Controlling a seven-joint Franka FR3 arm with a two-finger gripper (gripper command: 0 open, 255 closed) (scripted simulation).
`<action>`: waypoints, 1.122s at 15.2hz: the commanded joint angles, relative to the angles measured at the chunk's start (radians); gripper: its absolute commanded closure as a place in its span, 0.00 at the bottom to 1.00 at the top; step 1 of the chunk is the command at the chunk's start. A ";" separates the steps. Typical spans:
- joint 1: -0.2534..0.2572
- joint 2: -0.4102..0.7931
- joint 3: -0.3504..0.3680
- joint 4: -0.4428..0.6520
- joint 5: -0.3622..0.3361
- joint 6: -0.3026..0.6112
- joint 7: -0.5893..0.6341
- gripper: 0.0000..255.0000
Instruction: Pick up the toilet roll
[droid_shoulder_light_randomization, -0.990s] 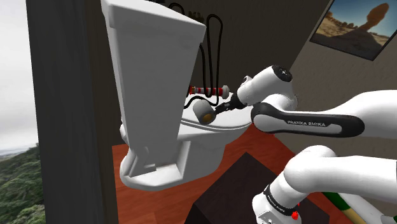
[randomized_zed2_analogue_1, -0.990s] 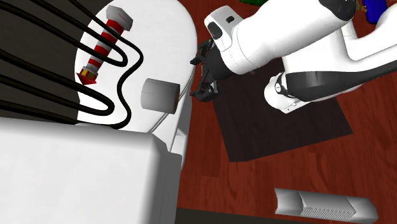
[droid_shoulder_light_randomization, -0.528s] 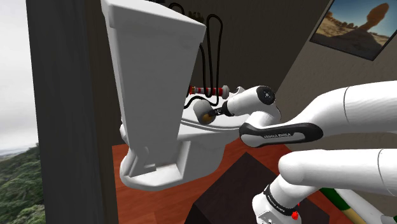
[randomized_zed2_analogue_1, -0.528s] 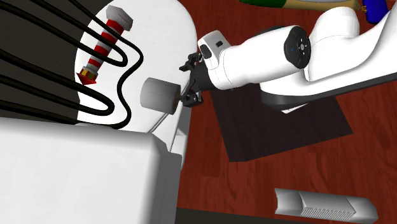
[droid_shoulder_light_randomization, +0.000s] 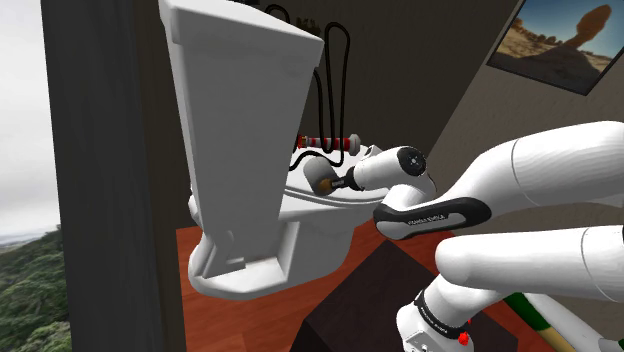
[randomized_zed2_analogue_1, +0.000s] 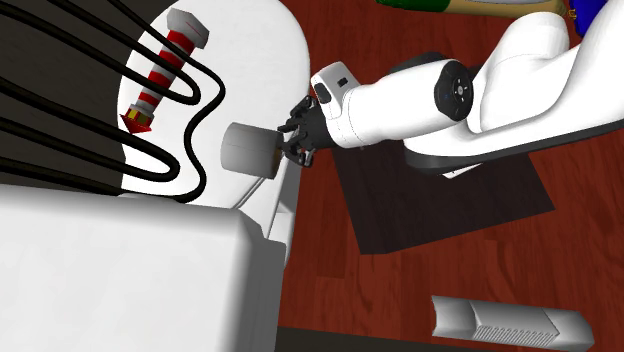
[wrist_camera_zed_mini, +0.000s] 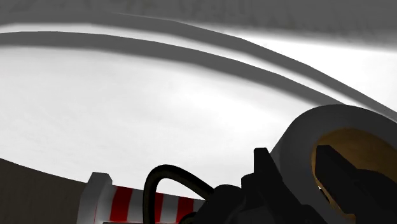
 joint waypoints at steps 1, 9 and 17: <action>-0.003 0.001 0.003 0.000 0.000 0.002 0.001 1.00; 0.025 -0.011 -0.025 0.002 0.002 -0.020 -0.008 1.00; 0.171 -0.097 -0.186 0.042 0.025 -0.184 -0.081 1.00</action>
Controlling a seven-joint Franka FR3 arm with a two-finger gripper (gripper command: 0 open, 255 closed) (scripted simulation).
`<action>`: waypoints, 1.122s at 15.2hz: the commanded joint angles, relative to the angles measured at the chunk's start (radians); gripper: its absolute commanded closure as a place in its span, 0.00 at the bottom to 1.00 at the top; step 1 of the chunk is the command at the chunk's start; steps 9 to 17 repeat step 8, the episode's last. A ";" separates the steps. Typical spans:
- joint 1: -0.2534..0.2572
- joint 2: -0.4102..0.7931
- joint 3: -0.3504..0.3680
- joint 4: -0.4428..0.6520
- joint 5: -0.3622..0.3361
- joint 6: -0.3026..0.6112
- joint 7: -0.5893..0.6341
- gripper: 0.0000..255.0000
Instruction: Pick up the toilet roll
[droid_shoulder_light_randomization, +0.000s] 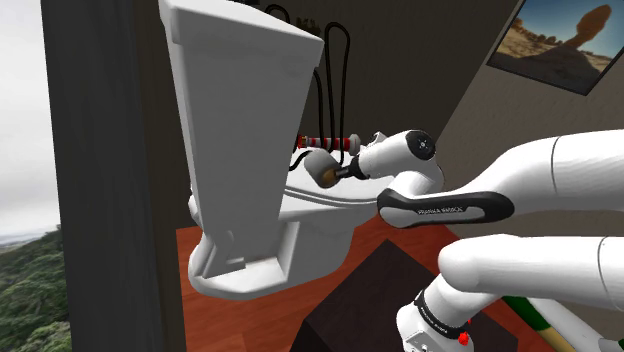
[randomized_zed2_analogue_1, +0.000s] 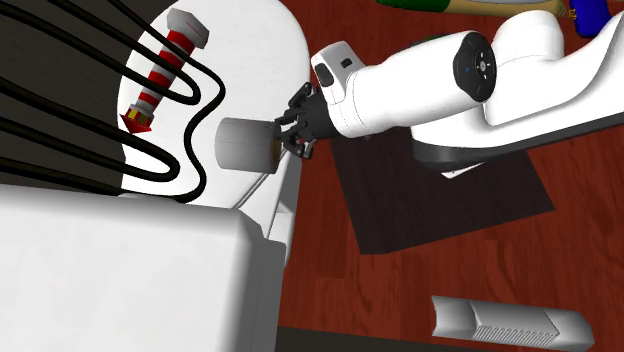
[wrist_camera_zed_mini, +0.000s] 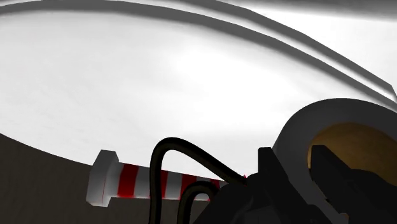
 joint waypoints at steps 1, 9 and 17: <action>0.029 -0.022 -0.033 0.013 0.006 -0.041 -0.018 1.00; 0.079 -0.069 -0.094 0.050 0.020 -0.136 -0.058 1.00; 0.079 -0.069 -0.094 0.050 0.020 -0.136 -0.058 1.00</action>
